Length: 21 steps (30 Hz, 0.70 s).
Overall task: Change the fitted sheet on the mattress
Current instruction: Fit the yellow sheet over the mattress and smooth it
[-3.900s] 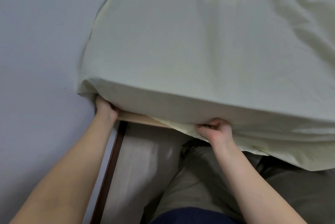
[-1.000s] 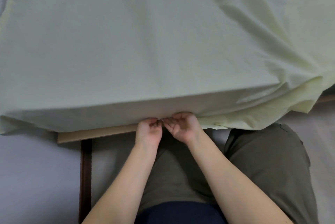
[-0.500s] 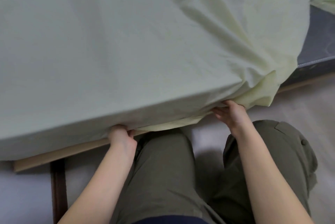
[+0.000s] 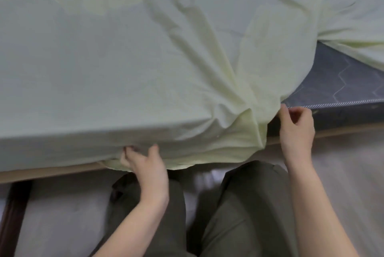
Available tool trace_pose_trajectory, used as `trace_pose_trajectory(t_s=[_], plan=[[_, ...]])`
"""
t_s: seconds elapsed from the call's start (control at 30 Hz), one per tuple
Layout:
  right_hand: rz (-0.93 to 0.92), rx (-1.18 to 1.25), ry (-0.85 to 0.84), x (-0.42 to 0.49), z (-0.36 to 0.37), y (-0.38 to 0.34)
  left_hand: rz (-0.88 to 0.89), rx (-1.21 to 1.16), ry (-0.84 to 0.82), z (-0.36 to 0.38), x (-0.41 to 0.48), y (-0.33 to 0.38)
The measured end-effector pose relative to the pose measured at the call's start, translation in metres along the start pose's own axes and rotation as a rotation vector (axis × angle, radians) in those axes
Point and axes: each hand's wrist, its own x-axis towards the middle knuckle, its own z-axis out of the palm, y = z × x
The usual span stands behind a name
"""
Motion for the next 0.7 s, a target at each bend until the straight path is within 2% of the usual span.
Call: trace_pose_trajectory(t_s=[0.1,0.17,0.23,0.3,0.33,0.37,0.43,0.5,0.57,0.63,0.7], plan=[[-0.227,-0.571,0.042,0.027,-0.006,-0.011,0.429,0.045,-0.121,0.021,-0.052,0.008],[-0.217,-0.808,-0.11,0.044,-0.003,-0.027,0.816,0.113,-0.205,0.032,-0.07,0.009],[-0.155,-0.83,-0.356,0.056,0.006,-0.045,1.066,0.297,-0.263,0.046,-0.076,0.017],[-0.196,-0.684,-0.548,0.061,0.019,-0.057,1.199,0.519,-0.311,0.063,-0.08,0.027],[-0.202,-0.521,-0.63,0.06,0.025,-0.063,1.23,0.639,-0.326,0.071,-0.083,0.032],[-0.146,-0.271,-0.711,0.056,0.029,-0.068,1.241,0.752,-0.33,0.08,-0.085,0.037],[0.084,0.333,-0.804,0.047,0.034,-0.078,1.226,0.913,-0.311,0.095,-0.088,0.045],[0.272,0.779,-0.709,0.048,0.038,-0.086,1.217,0.961,-0.307,0.102,-0.086,0.052],[0.393,1.005,-0.575,0.062,0.034,-0.087,1.239,0.924,-0.342,0.101,-0.082,0.054],[0.45,1.106,-0.493,0.087,0.02,-0.074,1.326,0.884,-0.384,0.095,-0.078,0.052],[0.436,1.039,-0.33,0.112,-0.008,-0.053,1.381,0.828,-0.527,0.091,-0.077,0.048]])
